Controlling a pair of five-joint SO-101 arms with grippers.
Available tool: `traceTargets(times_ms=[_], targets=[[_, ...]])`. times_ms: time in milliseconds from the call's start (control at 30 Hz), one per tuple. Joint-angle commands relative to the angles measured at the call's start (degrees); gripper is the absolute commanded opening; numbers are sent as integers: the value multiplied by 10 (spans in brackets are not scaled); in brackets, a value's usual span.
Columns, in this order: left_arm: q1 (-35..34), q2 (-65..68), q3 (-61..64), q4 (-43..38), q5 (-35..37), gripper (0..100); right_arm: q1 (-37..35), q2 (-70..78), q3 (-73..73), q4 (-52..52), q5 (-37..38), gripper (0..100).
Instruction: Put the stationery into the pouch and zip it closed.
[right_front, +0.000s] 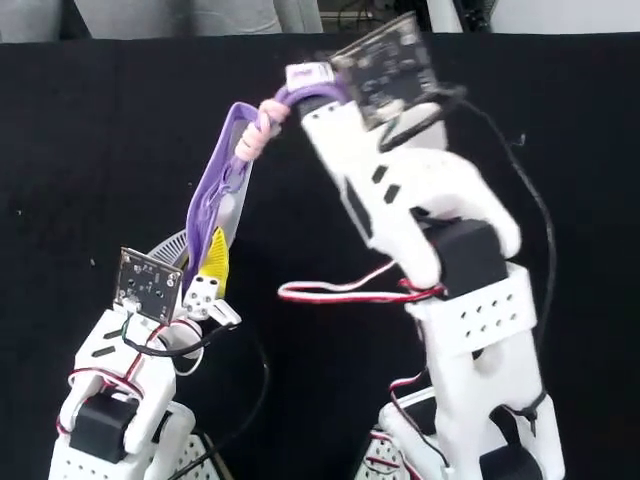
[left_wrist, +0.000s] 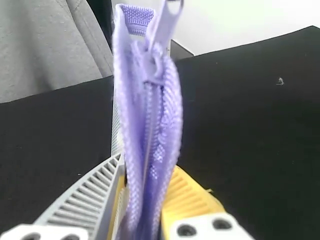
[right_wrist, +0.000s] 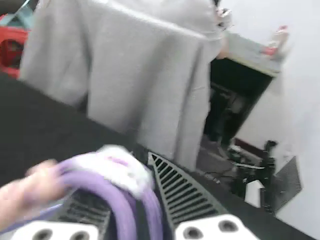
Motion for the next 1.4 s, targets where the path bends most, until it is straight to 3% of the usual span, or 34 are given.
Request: traceTargets(times_ms=[0, 267, 533, 700, 900, 1000, 1100, 1367], targets=[[0, -3, -22, 7, -3, 28, 71, 13, -36, -41, 3, 11], [0, -3, -22, 7, -3, 28, 110, 98, -74, -35, 2, 11], [0, -3, -22, 7, -4, 28, 21, 81, -73, 115, 84, 15], [0, -3, -22, 7, -4, 28, -33, 71, -73, 230, 98, 22], [0, -3, -22, 7, -4, 28, -44, 44, -52, 294, 101, 266], [0, -3, -21, 7, -4, 28, -56, 14, -9, 299, 159, 338], [-1, -3, -21, 7, -4, 28, -76, -30, 52, 294, 204, 335], [-6, -3, -21, 7, -4, 28, -153, -184, 300, 116, 98, 302]])
